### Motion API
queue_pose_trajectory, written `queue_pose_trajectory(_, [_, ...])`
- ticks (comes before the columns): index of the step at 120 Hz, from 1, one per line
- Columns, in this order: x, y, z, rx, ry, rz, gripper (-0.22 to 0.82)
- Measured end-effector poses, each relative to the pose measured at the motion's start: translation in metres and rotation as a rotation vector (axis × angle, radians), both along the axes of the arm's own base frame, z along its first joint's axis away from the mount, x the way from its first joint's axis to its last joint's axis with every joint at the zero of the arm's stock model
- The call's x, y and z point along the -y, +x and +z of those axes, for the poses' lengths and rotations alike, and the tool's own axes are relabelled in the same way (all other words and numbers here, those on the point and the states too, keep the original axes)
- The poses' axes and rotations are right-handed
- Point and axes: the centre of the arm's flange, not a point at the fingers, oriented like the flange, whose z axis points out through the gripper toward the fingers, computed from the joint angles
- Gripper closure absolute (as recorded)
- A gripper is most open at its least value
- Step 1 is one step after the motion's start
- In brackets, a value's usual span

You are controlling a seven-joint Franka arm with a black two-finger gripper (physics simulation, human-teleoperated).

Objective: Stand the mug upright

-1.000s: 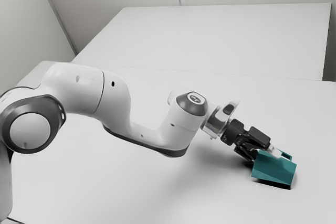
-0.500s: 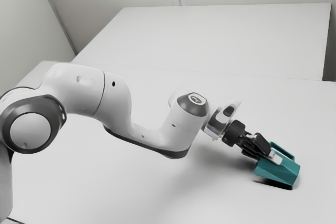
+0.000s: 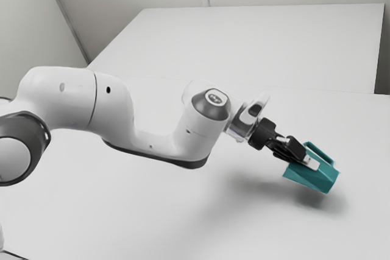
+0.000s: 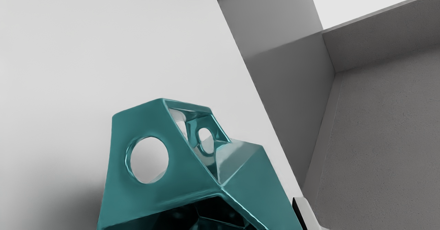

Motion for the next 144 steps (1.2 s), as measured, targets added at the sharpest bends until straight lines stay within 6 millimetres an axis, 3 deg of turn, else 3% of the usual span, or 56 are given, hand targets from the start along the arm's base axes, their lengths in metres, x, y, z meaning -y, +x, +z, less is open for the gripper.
queue_pose_trajectory(13, [-0.025, -0.001, 0.025, 0.083, 0.107, -0.001, 0.78])
queue_pose_trajectory(37, [-0.101, 0.011, 0.055, 0.232, 0.439, -0.005, 0.78])
queue_pose_trajectory(59, [-0.132, 0.007, 0.078, 0.287, 0.728, -0.027, 0.78])
queue_pose_trajectory(80, [-0.164, 0.000, 0.083, 0.227, 0.912, 0.031, 0.78])
queue_pose_trajectory(108, [-0.233, 0.007, 0.087, 0.102, 1.055, 0.200, 0.78])
queue_pose_trajectory(129, [-0.277, 0.005, 0.066, 0.006, 1.108, 0.294, 0.78])
queue_pose_trajectory(144, [-0.290, 0.003, 0.051, -0.023, 1.112, 0.344, 0.78])
